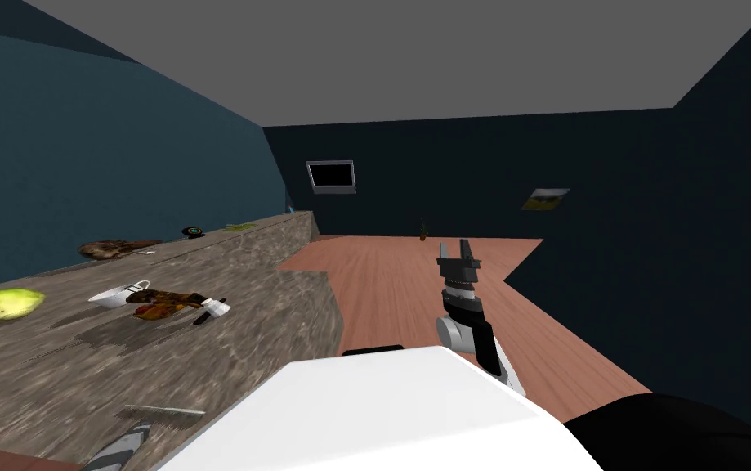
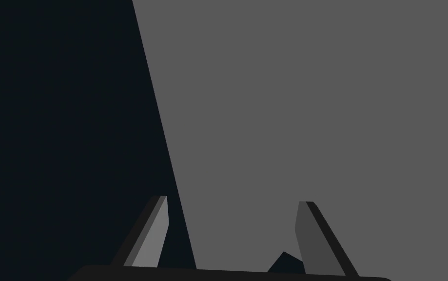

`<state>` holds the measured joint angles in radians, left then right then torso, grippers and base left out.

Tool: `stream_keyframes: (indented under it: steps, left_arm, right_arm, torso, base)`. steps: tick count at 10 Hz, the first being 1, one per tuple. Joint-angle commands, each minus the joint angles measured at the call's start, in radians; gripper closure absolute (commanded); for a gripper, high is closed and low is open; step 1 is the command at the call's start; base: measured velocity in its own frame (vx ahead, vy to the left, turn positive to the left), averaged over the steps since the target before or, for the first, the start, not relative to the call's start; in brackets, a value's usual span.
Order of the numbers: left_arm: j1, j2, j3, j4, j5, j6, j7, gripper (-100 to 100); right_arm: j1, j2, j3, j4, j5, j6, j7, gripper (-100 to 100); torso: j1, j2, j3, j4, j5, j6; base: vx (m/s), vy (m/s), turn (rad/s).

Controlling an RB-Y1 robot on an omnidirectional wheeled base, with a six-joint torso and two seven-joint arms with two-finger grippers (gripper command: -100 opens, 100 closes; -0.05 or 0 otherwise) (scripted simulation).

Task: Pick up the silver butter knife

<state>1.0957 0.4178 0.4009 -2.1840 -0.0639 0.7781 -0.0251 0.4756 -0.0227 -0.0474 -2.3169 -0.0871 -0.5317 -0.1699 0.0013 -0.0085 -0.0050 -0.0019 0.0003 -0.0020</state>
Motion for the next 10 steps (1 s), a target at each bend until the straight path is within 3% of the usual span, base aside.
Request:
stream_keyframes:
  steps: [1, 2, 6, 8, 9, 10]
  left_arm:
    - [0.019, 0.011, -0.009, 0.009, -0.002, 0.05, 0.008, -100]
    - [0.019, 0.011, -0.009, 0.009, -0.002, 0.057, 0.008, -100]
    - [0.06, 0.037, -0.039, 0.047, -0.005, 0.171, 0.03, -100]
    - [0.068, 0.039, -0.05, 0.057, -0.004, 0.198, 0.036, -100]
    - [0.067, 0.04, -0.045, 0.058, -0.002, 0.184, 0.034, -100]
    - [0.067, 0.04, -0.046, 0.058, -0.002, 0.188, 0.034, 0]
  right_arm:
    - [0.0, 0.0, 0.0, 0.0, 0.0, 0.0, 0.0, 0]
    - [0.0, 0.0, 0.0, 0.0, 0.0, 0.0, 0.0, 0]
    - [0.0, 0.0, 0.0, 0.0, 0.0, 0.0, 0.0, 0]
    - [0.0, 0.0, 0.0, 0.0, 0.0, 0.0, 0.0, 0]
    - [0.0, 0.0, 0.0, 0.0, 0.0, 0.0, 0.0, 0]
    - [0.0, 0.0, 0.0, 0.0, 0.0, 0.0, 0.0, 0]
  torso:
    - [0.0, 0.0, 0.0, 0.0, 0.0, 0.0]
    - [0.0, 0.001, 0.001, 0.0, 0.0, 0.0]
    - [0.002, -0.001, -0.001, 0.0, 0.0, 0.0]
    - [0.0, -0.002, -0.001, 0.0, 0.0, 0.0]
    - [-0.001, 0.0, 0.0, 0.0, 0.0, 0.0]
    - [-0.002, 0.003, 0.002, 0.001, 0.0, -0.001]
  base:
    - [0.064, 0.025, -0.207]
    - [0.062, 0.033, -0.111]
    - [0.106, 0.046, -0.209]
    - [0.084, 0.029, -0.103]
    - [0.024, 0.013, -0.011]
    - [0.006, 0.003, 0.001]
